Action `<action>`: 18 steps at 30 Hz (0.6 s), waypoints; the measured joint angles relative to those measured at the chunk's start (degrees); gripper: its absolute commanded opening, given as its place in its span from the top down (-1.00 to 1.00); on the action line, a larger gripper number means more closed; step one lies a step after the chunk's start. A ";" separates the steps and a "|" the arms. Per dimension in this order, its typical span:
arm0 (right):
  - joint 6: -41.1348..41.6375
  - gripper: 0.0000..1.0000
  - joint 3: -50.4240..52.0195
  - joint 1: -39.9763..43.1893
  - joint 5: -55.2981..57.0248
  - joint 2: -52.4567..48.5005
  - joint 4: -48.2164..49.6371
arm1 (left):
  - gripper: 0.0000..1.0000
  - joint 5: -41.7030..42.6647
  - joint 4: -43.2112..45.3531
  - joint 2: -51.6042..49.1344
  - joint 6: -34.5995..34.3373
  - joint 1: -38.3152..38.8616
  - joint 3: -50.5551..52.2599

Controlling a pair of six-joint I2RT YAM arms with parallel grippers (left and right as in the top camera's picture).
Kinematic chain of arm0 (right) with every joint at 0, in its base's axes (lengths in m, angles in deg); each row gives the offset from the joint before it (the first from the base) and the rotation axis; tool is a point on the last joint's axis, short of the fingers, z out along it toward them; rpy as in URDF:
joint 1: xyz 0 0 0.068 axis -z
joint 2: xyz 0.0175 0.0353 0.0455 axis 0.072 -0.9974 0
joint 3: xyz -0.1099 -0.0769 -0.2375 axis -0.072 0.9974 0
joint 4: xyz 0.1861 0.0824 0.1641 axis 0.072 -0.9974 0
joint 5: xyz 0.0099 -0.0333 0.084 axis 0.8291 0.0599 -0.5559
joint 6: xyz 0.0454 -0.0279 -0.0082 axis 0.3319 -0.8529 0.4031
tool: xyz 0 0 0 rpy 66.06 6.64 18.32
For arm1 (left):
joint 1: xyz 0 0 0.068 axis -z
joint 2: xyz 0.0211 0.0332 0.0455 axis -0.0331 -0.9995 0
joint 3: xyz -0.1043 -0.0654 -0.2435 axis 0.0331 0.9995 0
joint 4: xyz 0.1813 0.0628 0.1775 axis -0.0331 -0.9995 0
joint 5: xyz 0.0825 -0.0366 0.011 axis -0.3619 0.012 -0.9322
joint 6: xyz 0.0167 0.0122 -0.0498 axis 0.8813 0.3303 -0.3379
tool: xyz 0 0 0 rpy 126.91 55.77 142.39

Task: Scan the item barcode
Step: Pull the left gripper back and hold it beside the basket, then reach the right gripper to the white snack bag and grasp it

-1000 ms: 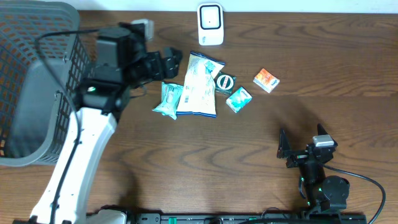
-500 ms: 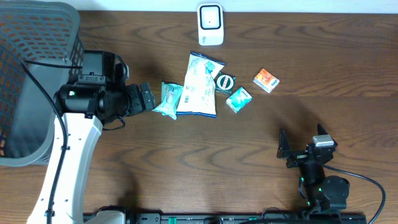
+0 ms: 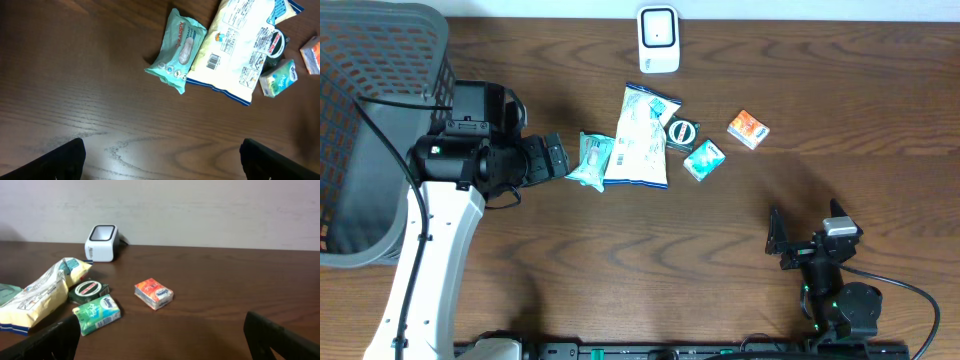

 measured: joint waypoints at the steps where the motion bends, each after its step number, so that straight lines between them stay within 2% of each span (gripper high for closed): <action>1: 0.00 -0.99 0.00 0.00 0.26 0.00 0.00 | -0.96 0.00 0.00 0.00 0.00 0.00 0.00; 10: -0.31 -0.99 0.02 0.00 7.04 0.00 1.88 | -0.95 0.00 0.00 0.00 0.00 0.00 0.00; 15: -0.46 -0.98 0.02 0.00 13.51 0.02 8.63 | -0.96 0.00 0.00 0.00 0.00 0.00 0.00; 18: 1.46 -0.99 0.07 0.00 14.25 -0.13 18.69 | -0.96 -0.02 -0.04 0.00 0.00 0.00 0.00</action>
